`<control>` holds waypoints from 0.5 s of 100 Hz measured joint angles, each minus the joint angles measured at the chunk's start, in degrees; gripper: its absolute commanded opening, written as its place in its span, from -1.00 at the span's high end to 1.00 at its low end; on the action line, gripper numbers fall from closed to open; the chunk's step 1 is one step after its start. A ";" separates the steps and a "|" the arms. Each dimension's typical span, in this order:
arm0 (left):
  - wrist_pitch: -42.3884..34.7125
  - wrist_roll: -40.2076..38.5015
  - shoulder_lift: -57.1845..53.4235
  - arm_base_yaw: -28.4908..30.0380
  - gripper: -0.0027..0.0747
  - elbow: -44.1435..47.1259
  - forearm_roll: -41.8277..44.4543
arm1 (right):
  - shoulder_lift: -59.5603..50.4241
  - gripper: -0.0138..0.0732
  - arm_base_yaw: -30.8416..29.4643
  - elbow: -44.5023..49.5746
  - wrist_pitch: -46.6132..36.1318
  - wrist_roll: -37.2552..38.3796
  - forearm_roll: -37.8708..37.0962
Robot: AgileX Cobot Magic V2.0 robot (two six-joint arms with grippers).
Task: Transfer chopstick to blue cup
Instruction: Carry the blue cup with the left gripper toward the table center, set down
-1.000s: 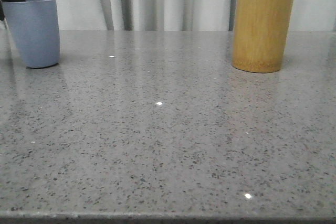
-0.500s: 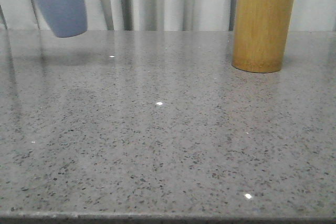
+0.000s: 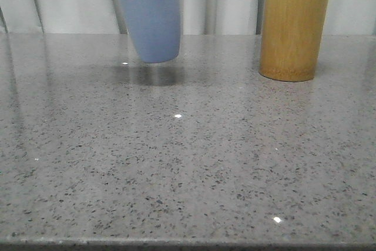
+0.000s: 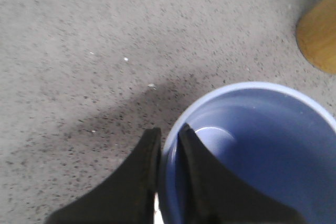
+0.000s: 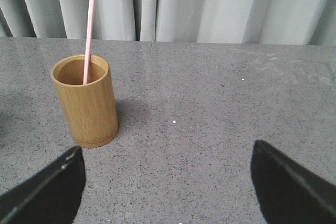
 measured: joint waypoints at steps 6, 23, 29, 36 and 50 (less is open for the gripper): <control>0.00 0.10 0.39 -0.43 0.98 0.00 0.14 | 0.00 -0.78 0.00 0.00 0.00 0.00 0.00; 0.14 0.10 1.68 -1.31 0.98 0.00 0.19 | 0.00 -0.78 0.00 0.00 0.00 0.00 0.00; 0.14 0.10 2.25 -1.43 0.98 0.00 0.28 | 0.00 -0.78 0.00 0.00 0.00 0.00 0.00; 0.14 0.10 2.95 -1.43 0.98 0.00 0.32 | 0.00 -0.78 0.00 0.00 0.00 0.00 0.00; 0.25 0.10 3.48 -1.43 0.98 0.00 0.32 | 0.00 -0.78 0.00 0.00 0.00 0.00 0.00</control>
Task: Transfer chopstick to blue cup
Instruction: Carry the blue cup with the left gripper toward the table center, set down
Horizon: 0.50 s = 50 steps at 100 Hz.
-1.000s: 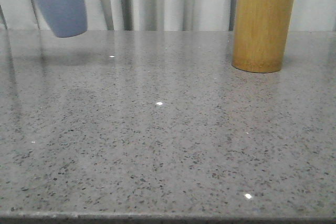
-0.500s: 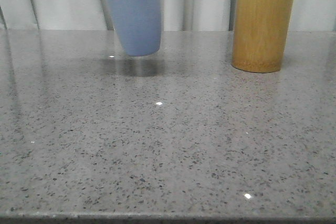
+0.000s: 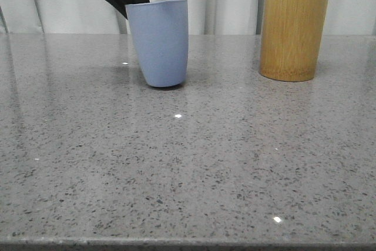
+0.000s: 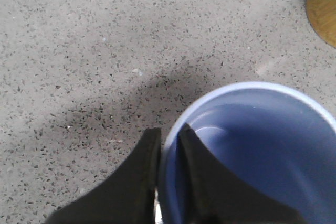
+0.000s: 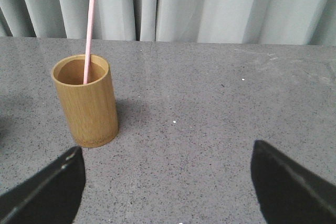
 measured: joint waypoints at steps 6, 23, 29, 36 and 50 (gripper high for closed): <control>0.00 0.04 0.00 0.00 0.98 0.00 0.00 | 0.00 -0.78 0.00 0.00 0.00 0.00 0.00; 0.12 0.86 0.00 0.00 0.98 0.00 0.00 | 0.00 -0.78 0.00 0.00 0.00 0.00 0.00; 0.36 0.94 0.00 0.00 0.98 0.00 0.00 | 0.00 -0.78 0.00 0.00 0.00 0.00 0.00; 0.49 1.08 0.00 0.00 0.97 0.00 0.00 | 0.00 -0.78 0.00 0.00 0.00 0.00 0.00; 0.60 1.99 0.00 0.00 0.66 0.00 0.00 | 0.00 -0.78 0.00 0.00 0.00 0.00 0.00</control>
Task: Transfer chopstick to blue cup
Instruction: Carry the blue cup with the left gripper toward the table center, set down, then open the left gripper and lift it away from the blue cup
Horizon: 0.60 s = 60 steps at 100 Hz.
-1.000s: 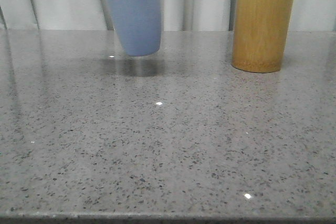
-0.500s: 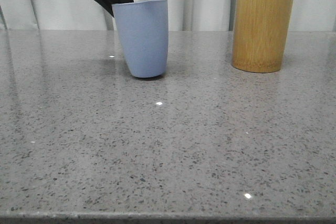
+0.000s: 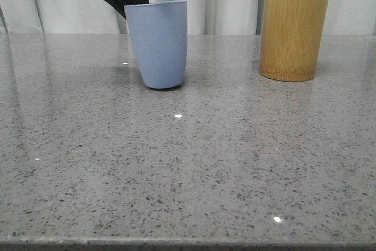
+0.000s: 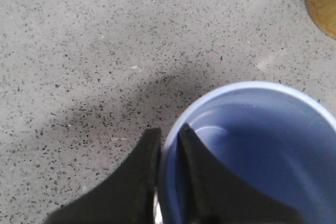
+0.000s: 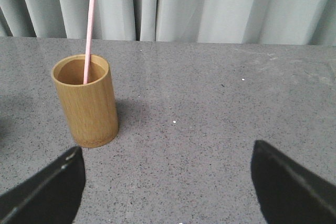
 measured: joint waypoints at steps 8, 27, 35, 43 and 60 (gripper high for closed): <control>0.00 0.39 0.00 0.00 0.36 0.00 0.00 | 0.00 -0.78 0.00 0.00 0.00 0.00 0.00; 0.21 0.75 0.00 0.00 -0.47 0.00 -0.94 | 0.00 -0.78 0.00 0.00 0.00 0.00 0.00; 0.21 0.75 0.00 0.00 -0.52 0.00 -1.32 | 0.00 -0.78 0.00 0.00 0.00 0.00 0.00; 0.31 0.75 -0.25 0.00 -0.51 0.00 -1.67 | 0.00 -0.78 0.00 0.00 0.00 0.00 0.00; 1.37 0.16 -2.87 0.00 -0.51 0.00 -2.49 | 0.00 -0.78 0.00 0.00 0.10 0.00 0.00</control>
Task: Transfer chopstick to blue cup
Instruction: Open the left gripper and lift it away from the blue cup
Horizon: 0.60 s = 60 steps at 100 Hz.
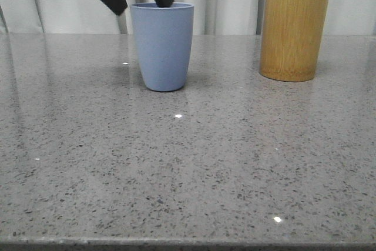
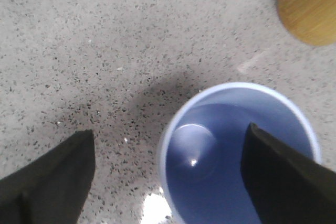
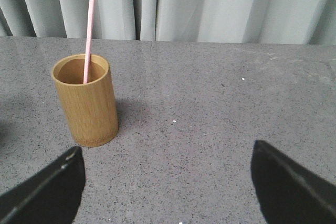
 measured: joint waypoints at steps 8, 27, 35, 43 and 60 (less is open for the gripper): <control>0.55 -0.76 -1.85 0.00 -0.51 0.00 0.00 | 0.00 -0.78 0.00 0.00 0.10 0.00 0.00; 1.38 -0.95 -8.31 3.16 -0.51 0.00 -0.29 | 0.00 -0.78 0.00 0.00 0.10 0.00 0.00; 1.43 -0.95 -12.23 5.36 -0.51 0.53 0.06 | 0.00 -0.78 0.00 0.00 0.10 0.00 0.00; 0.79 -0.95 -16.62 7.89 -0.51 2.83 0.49 | 0.00 -0.78 0.00 0.00 0.10 0.00 0.00; -1.16 -0.95 -27.99 12.91 -0.51 13.56 1.29 | 0.00 -0.78 0.00 0.00 0.10 0.00 0.00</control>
